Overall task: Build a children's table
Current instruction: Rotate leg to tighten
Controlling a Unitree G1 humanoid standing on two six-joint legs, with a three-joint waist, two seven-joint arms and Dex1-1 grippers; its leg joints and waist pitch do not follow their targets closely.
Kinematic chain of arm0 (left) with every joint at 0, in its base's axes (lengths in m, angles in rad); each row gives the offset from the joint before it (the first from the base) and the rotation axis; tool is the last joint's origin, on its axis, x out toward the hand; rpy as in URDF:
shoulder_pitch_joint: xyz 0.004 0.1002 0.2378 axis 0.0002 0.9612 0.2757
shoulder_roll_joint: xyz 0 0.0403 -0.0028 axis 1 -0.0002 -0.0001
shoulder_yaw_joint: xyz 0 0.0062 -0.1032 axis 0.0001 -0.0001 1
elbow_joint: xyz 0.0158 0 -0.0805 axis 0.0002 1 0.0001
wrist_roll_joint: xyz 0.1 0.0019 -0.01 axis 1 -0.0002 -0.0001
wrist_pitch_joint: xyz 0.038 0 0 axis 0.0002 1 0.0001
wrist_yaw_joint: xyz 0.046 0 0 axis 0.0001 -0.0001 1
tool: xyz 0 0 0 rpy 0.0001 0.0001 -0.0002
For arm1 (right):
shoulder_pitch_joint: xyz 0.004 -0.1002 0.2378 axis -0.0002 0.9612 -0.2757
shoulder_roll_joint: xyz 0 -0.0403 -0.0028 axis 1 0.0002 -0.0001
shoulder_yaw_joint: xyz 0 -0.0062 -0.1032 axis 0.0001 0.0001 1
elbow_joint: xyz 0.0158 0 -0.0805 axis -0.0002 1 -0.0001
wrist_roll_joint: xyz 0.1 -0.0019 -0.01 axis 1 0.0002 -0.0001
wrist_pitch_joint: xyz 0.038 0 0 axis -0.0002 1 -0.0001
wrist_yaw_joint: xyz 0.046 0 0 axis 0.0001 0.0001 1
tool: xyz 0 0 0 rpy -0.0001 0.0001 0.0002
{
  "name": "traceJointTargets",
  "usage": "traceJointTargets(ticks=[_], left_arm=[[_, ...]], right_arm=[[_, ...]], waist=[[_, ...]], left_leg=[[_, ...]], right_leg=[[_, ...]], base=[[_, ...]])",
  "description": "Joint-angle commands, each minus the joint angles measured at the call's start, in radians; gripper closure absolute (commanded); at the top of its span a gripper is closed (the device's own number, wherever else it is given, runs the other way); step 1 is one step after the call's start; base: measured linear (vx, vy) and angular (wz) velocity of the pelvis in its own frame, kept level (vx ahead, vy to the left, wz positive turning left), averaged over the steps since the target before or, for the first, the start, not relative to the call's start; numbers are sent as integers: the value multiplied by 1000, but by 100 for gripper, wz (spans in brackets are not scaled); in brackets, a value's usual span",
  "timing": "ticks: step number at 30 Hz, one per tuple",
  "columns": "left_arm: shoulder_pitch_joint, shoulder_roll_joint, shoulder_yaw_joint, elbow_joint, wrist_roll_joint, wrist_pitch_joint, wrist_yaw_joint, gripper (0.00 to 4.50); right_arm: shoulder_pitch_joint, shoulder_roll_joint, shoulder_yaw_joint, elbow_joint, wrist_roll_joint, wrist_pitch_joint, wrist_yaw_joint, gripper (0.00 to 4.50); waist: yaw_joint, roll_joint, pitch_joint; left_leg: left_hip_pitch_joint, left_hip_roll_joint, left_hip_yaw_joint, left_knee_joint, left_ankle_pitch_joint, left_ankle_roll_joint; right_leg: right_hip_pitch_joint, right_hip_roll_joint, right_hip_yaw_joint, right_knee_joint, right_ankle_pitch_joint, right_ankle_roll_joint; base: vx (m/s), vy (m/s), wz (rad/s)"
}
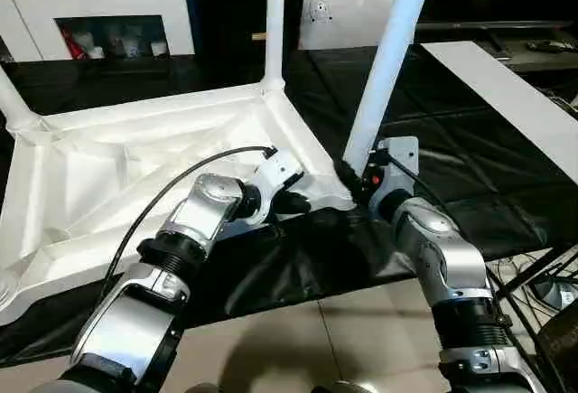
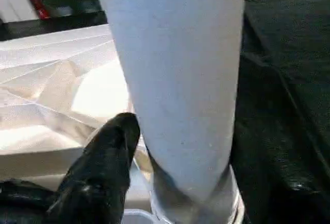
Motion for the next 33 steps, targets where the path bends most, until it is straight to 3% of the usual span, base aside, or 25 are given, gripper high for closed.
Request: traceJointTargets(ticks=[1,6,13,16,21,22,26,27,33], left_arm=[[-11,3,13,-53,-23,-37,0,450],[12,62,8,-48,-40,-136,-135,450],[30,129,-53,-41,-47,-236,-356,450],[22,153,-71,-24,-52,-274,-458,450],[4,192,-114,4,-29,-327,-581,450],[-1,198,-124,7,-28,-335,-608,450],[-9,201,-133,13,-25,-343,-635,450],[-17,202,-142,23,-21,-361,-669,450],[-27,202,-165,37,-25,-386,-705,450]], right_arm=[[23,-5,54,-34,41,4,99,134],[76,-141,74,-66,44,-37,284,95],[101,-273,93,-77,73,-76,504,42],[99,-331,112,-64,92,-94,622,42],[82,-401,146,-46,121,-99,803,42],[75,-417,159,-47,131,-86,852,68],[67,-435,178,-48,144,-68,904,80],[58,-448,199,-41,148,-64,950,110],[40,-454,230,-19,137,-72,1005,163]], waist=[[8,3,-67],[9,-1,-68],[17,3,-64],[29,4,-63],[50,0,-63],[54,2,-64],[62,-2,-65],[66,-3,-66],[75,-3,-67]], left_leg=[[1,17,-2,-66,-198,23],[-6,15,-1,-63,-157,48],[1,21,-1,-64,-203,47],[8,24,2,-64,-222,45],[8,27,1,-66,-221,45],[7,28,0,-66,-217,44],[5,28,2,-63,-201,45],[5,28,2,-63,-199,45],[6,29,2,-62,-196,39]], right_leg=[[57,-69,48,-84,-258,-161],[66,-67,47,-78,-191,-181],[56,-69,47,-85,-268,-183],[51,-71,48,-87,-283,-186],[53,-73,47,-82,-277,-188],[55,-74,46,-79,-271,-192],[55,-75,45,-77,-263,-196],[55,-77,45,-78,-271,-192],[53,-77,44,-77,-284,-187]], base=[[0,0,0],[0,0,0],[0,0,0],[0,0,0],[0,0,0],[0,0,0],[0,0,0],[0,0,0],[0,0,0]])
